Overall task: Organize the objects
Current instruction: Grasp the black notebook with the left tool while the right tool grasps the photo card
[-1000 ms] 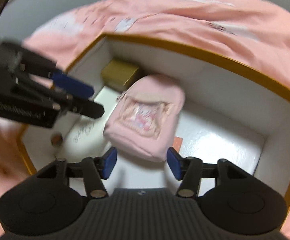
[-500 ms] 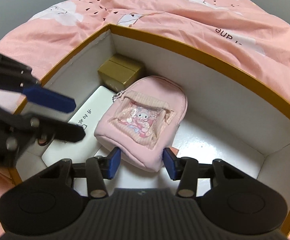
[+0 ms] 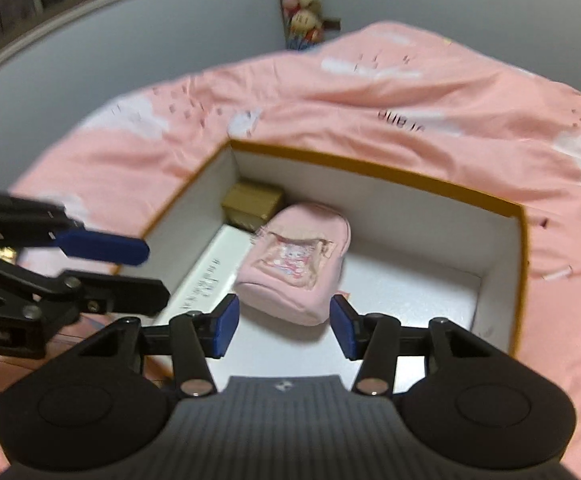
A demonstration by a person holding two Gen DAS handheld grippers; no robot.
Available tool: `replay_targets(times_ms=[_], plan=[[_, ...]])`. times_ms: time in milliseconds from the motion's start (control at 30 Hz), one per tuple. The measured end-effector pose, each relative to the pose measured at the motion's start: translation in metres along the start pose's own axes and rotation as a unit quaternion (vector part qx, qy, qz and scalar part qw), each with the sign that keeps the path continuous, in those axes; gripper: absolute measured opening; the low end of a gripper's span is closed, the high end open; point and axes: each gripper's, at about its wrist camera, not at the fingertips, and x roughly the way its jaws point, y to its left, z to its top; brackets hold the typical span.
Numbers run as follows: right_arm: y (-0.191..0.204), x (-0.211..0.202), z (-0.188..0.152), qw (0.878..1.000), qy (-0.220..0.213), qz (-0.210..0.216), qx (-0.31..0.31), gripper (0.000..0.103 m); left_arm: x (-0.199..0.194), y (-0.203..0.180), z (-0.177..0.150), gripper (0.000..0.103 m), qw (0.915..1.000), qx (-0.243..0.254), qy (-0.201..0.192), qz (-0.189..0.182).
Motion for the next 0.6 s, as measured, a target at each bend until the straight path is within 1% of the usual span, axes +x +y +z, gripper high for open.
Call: replay_targets(times_ms=[100,200,267,333,400,500,567,600], plan=[[0.007,-0.029,-0.017,0.999,-0.021,0.009,0.022,0.052,-0.010,-0.005,-0.015,0.052,0.9998,-0.019,-0.001,-0.004],[0.009,-0.044,-0.037,0.998,-0.022,0.013,0.054,0.052,-0.009,-0.003,-0.032,0.052,0.9985,-0.048,0.022,-0.013],[0.008,-0.044,-0.050,0.997,-0.011,0.017,0.078,0.052,-0.003,0.000,-0.044,0.052,0.9971,-0.063,0.042,-0.012],[0.006,-0.038,-0.063,0.995,0.009,0.021,0.095,0.052,0.006,0.006,-0.054,0.052,0.9943,-0.087,0.062,-0.002],[0.002,-0.027,-0.074,0.993,0.035,0.009,0.112,0.052,0.017,0.015,-0.062,0.053,0.9905,-0.111,0.081,0.007],[-0.010,-0.010,-0.084,0.988,0.065,0.001,0.137,0.052,0.030,0.028,-0.070,0.055,0.9855,-0.140,0.095,0.014],[-0.019,-0.001,-0.088,0.985,0.075,0.004,0.157,0.052,0.036,0.034,-0.074,0.062,0.9832,-0.153,0.099,0.015],[-0.024,0.003,-0.090,0.982,0.081,0.007,0.171,0.052,0.039,0.036,-0.074,0.063,0.9818,-0.159,0.103,0.015]])
